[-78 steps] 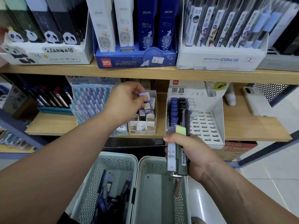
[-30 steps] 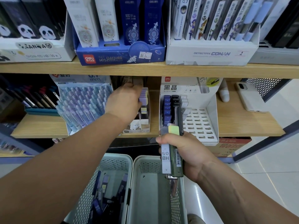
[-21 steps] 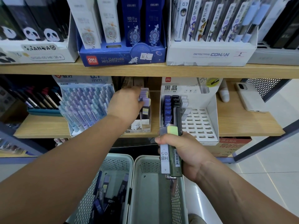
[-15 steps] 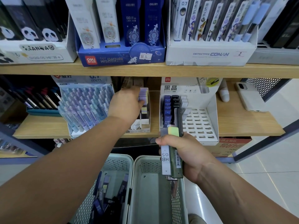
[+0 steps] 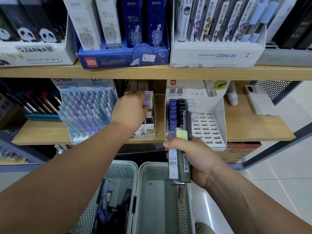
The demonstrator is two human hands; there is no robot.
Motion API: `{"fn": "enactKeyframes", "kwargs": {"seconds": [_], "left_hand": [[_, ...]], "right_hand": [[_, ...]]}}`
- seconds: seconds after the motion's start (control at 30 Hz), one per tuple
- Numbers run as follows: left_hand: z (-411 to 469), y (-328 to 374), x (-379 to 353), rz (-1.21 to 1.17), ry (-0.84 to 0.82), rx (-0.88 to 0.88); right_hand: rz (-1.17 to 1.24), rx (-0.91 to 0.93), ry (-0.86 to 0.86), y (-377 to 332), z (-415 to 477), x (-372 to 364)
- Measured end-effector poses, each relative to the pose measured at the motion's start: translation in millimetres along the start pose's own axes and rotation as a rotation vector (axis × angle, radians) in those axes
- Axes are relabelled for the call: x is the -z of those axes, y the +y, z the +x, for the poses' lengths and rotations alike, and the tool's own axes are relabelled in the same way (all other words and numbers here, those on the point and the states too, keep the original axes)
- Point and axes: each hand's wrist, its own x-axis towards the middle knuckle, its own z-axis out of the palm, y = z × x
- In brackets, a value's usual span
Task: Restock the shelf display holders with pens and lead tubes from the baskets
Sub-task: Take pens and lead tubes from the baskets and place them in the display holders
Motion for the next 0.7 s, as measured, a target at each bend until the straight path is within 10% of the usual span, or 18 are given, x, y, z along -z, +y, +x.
{"fn": "enactKeyframes", "kwargs": {"seconds": [0.4, 0.57, 0.7], "left_hand": [[-27.9, 19.9, 29.2, -0.15, -0.099, -0.051], [-71.8, 40.8, 48.8, -0.855, -0.561, 0.459], [-99.8, 44.7, 50.1, -0.971, -0.742, 0.493]], "right_hand": [[0.035, 0.016, 0.103, 1.3, 4.6, 0.0], [0.11, 0.104, 0.223, 1.8, 10.9, -6.5], [0.17, 0.102, 0.238, 4.3, 13.7, -17.3]]}}
